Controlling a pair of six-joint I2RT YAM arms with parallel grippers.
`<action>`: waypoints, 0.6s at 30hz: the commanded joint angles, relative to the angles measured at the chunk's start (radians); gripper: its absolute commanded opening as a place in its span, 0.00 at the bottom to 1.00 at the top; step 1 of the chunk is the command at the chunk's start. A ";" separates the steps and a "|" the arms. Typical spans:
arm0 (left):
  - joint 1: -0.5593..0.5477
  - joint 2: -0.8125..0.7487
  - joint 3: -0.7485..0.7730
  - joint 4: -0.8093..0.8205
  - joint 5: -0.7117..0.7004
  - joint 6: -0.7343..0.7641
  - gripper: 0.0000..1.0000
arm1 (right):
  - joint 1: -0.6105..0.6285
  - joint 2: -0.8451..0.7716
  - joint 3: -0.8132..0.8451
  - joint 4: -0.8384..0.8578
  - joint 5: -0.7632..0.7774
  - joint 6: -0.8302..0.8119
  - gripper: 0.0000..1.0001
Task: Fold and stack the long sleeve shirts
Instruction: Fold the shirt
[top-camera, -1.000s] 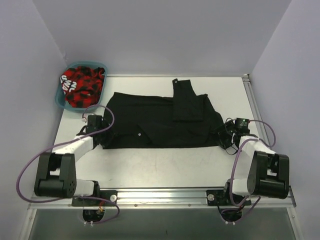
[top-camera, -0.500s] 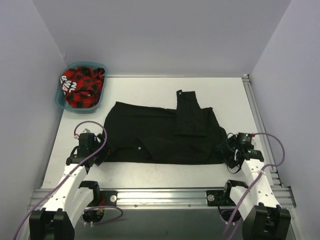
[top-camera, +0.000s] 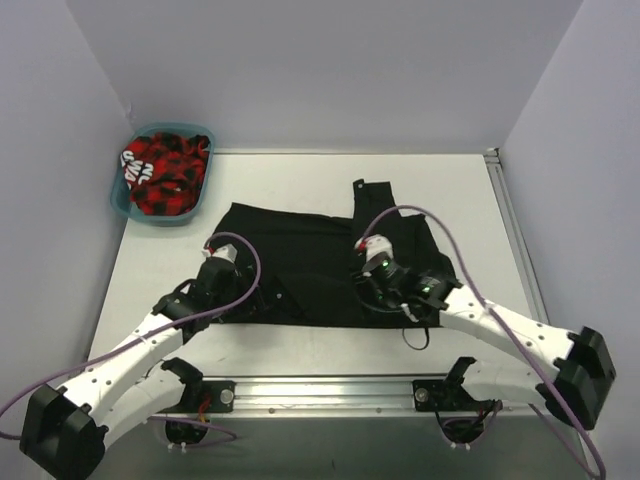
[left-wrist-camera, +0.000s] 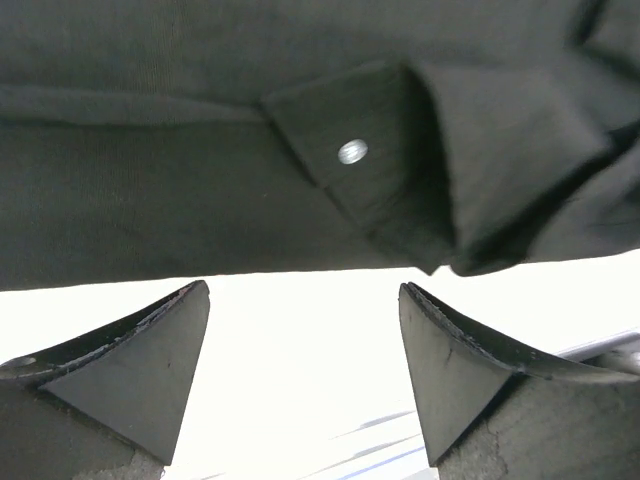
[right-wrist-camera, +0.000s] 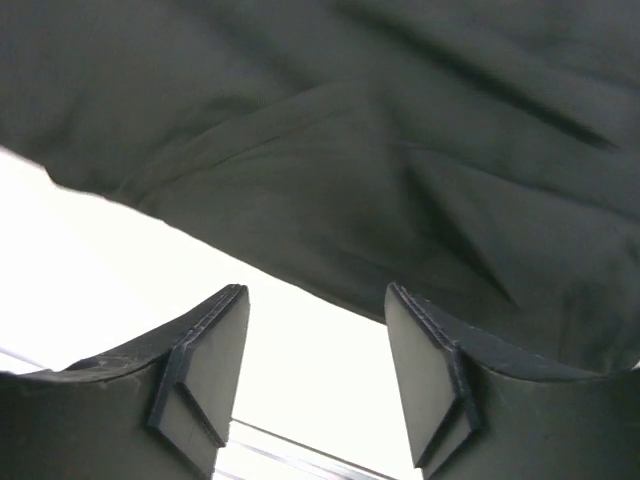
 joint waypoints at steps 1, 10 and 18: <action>-0.047 0.066 0.041 0.038 -0.074 0.003 0.85 | 0.106 0.144 0.046 -0.042 0.109 -0.153 0.54; -0.069 0.108 0.033 0.050 -0.091 0.028 0.85 | 0.143 0.348 0.103 -0.044 0.135 -0.222 0.48; -0.069 0.119 0.021 0.057 -0.105 0.027 0.85 | 0.145 0.405 0.111 -0.042 0.037 -0.268 0.48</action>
